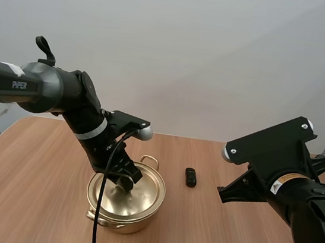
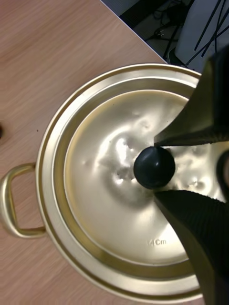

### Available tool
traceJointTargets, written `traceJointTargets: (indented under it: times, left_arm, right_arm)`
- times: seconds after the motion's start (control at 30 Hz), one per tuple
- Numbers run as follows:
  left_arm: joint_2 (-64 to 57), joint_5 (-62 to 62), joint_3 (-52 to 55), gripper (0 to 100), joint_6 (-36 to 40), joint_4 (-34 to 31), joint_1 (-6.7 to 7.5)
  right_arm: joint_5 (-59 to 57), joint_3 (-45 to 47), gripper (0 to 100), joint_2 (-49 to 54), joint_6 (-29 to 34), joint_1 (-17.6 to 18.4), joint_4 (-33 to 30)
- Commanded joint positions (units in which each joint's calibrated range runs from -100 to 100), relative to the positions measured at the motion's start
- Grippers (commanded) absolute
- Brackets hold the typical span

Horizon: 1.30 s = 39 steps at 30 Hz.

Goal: Open the pot, put the car inside, and close it

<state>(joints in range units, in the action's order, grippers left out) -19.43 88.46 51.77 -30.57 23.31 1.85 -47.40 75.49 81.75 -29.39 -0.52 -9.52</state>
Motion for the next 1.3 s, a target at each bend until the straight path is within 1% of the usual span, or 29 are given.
traceJointTargets:
  times: [0.0,0.03,0.2,0.3,0.4,0.5,0.6,0.67,0.77,0.83,0.97,1.03,1.07,1.1,1.17,1.2,1.23,1.27]
  left_arm:
    - [0.0,0.0,0.0,3,-0.6,0.0,0.01]
    - [0.0,0.0,0.0,0,-1.0,0.2,0.01]
    - [-1.2,0.2,0.0,0,-3.0,3.1,0.01]
    - [-3.6,0.5,-1.6,0,-3.7,4.9,0.01]
    - [-7.9,0.9,-5.6,0,-3.7,6.7,0.01]
    - [-13.6,0.4,-10.1,0,-2.5,8.2,-0.15]
    - [-20.9,-3.5,-15.3,0,-0.8,9.6,-1.23]
    - [-24.6,-7.5,-18.2,0,1.0,9.6,-1.91]
    - [-30.5,-9.8,-24.1,0,3.0,9.6,-3.38]
    - [-33.3,-9.8,-28.1,0,4.0,9.6,-4.47]
    - [-37.4,-9.8,-34.7,0,4.7,9.4,-6.62]
    - [-37.9,-10.0,-37.7,0,4.8,9.4,-7.32]
    - [-37.9,-9.8,-39.5,0,5.4,9.3,-7.65]
    - [-37.9,-9.8,-41.0,0,5.9,9.1,-7.74]
    - [-37.8,-9.7,-43.4,0,6.6,9.1,-7.76]
    - [-37.8,-9.7,-44.2,0,6.6,9.1,-7.76]
    - [-37.8,-9.7,-44.6,0,6.6,9.1,-7.76]
    - [-37.8,-9.7,-44.9,0,6.6,9.1,-7.76]
  right_arm:
    - [0.0,0.0,0,-0.1,0.0,0.0,0.0]
    - [0.0,0.0,0,-0.1,0.0,0.0,0.0]
    - [-0.6,0.0,0,-0.2,-0.1,0.0,0.5]
    - [-2.1,-0.4,0,-2.1,-0.4,0.0,2.9]
    - [-2.5,-3.4,0,-7.1,-1.8,0.0,7.5]
    - [-2.8,-9.7,0,-15.5,-4.1,0.0,15.4]
    - [-9.0,-17.9,0,-27.8,-6.8,0.0,23.6]
    - [-13.3,-22.8,0,-37.2,-7.2,0.0,25.8]
    - [-17.9,-29.1,0,-50.4,-7.6,0.0,25.6]
    - [-19.0,-31.7,0,-57.4,-8.8,0.0,25.0]
    - [-18.7,-33.9,0,-69.2,-11.0,0.0,24.8]
    - [-16.9,-33.9,0,-73.7,-11.6,0.0,25.0]
    - [-15.8,-33.9,2,-75.0,-11.6,0.0,25.0]
    - [-14.4,-33.9,15,-76.4,-11.6,0.0,25.0]
    - [-11.0,-33.9,46,-77.9,-11.6,0.0,25.1]
    - [-9.2,-33.9,65,-78.1,-11.6,0.0,25.1]
    - [-7.4,-33.9,81,-78.2,-11.6,0.0,25.1]
    - [-6.3,-33.9,89,-78.1,-11.6,0.0,25.1]
